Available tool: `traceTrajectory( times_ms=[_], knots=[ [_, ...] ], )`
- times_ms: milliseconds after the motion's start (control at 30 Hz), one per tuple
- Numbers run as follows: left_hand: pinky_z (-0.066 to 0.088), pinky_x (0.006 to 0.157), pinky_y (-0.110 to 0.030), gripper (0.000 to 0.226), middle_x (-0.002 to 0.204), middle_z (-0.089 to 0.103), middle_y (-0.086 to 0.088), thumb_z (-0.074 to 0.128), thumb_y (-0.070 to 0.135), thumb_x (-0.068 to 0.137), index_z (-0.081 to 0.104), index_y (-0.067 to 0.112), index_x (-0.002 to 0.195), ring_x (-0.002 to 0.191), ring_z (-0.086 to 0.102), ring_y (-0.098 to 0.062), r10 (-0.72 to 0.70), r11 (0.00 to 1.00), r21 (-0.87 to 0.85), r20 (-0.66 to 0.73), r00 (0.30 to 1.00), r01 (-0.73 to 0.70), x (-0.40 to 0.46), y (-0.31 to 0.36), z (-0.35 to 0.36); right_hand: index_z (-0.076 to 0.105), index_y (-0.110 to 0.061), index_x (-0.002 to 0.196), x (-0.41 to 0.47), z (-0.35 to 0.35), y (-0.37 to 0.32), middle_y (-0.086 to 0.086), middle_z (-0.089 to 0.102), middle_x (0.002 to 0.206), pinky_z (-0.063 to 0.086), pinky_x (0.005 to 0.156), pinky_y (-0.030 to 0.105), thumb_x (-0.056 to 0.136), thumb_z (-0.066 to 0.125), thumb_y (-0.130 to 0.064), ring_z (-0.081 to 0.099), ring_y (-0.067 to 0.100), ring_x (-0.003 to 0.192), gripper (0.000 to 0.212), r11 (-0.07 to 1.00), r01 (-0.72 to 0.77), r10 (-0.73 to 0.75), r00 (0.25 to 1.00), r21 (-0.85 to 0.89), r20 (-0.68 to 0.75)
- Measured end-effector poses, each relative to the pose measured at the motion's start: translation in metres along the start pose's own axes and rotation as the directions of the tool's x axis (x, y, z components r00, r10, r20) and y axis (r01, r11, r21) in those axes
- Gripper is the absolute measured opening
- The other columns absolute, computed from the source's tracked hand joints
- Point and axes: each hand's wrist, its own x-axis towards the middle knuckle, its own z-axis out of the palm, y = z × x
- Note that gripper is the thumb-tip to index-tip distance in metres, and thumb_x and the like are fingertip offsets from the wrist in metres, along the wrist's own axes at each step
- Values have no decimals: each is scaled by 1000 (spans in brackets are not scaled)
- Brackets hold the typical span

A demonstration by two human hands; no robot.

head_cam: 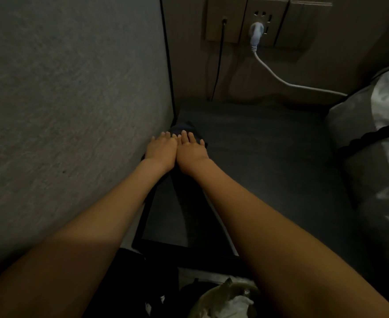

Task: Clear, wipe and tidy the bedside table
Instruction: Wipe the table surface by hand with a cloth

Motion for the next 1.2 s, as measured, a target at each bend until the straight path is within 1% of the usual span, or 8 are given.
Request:
traceTrajectory(
  times_ms=[133,300,433,567,667,767,933,1200],
  knots=[
    [18,120,-43,57,158,22,-18,46,9,99,25,6,151,148,19,-29,28,1000,-14,-16,999,-28,12,4,0,-9,-6,154,6,-3,8,15,-12,163,6,121,55,100,47,-17,-10,32,151,78,999,-17,17,1000,28,-2],
    [18,120,-41,57,160,12,-21,46,10,100,22,4,152,149,14,-31,65,998,-6,-15,998,-65,22,20,0,-10,-7,154,6,-3,26,15,-13,163,5,121,56,100,47,-19,-11,32,150,79,998,-45,46,999,47,-15],
    [24,119,-40,59,161,11,-20,48,12,100,22,6,152,149,14,-30,94,995,-12,-17,995,-94,28,51,-2,-10,-8,154,-2,-2,55,14,-14,163,5,120,57,100,46,-16,-11,32,150,79,994,-87,88,996,63,-21],
    [30,115,-42,63,161,10,-19,52,13,99,21,7,153,149,14,-30,114,993,-24,-18,993,-114,31,96,-5,-11,-9,154,-16,0,95,13,-14,163,5,120,56,99,48,-15,-11,31,150,82,987,-145,147,989,72,-23],
    [32,113,-41,64,161,10,-18,53,13,98,20,6,153,148,16,-31,146,989,-32,-15,989,-147,33,130,-7,-12,-10,154,-30,4,124,13,-14,163,6,120,57,97,51,-13,-11,31,150,85,980,-185,188,982,76,-29],
    [34,111,-42,64,161,10,-18,53,12,97,21,6,152,148,17,-30,181,983,-37,-13,983,-181,33,159,-8,-12,-9,154,-42,6,150,13,-14,163,5,120,57,97,50,-12,-11,31,150,84,968,-229,232,972,103,-24],
    [30,114,-42,65,161,9,-18,54,11,97,20,6,153,149,12,-31,241,970,-36,-7,971,-241,32,201,-8,-13,-10,154,-62,12,184,13,-16,163,6,120,56,98,50,-11,-12,31,150,84,950,-291,295,955,115,-19],
    [24,116,-41,59,161,12,-21,49,12,99,22,4,151,149,14,-32,340,939,-44,-31,940,-341,31,266,-7,-12,-9,154,-95,17,239,13,-16,163,7,121,55,98,49,-10,-11,31,150,83,909,-395,400,917,136,-9]
  ],
)
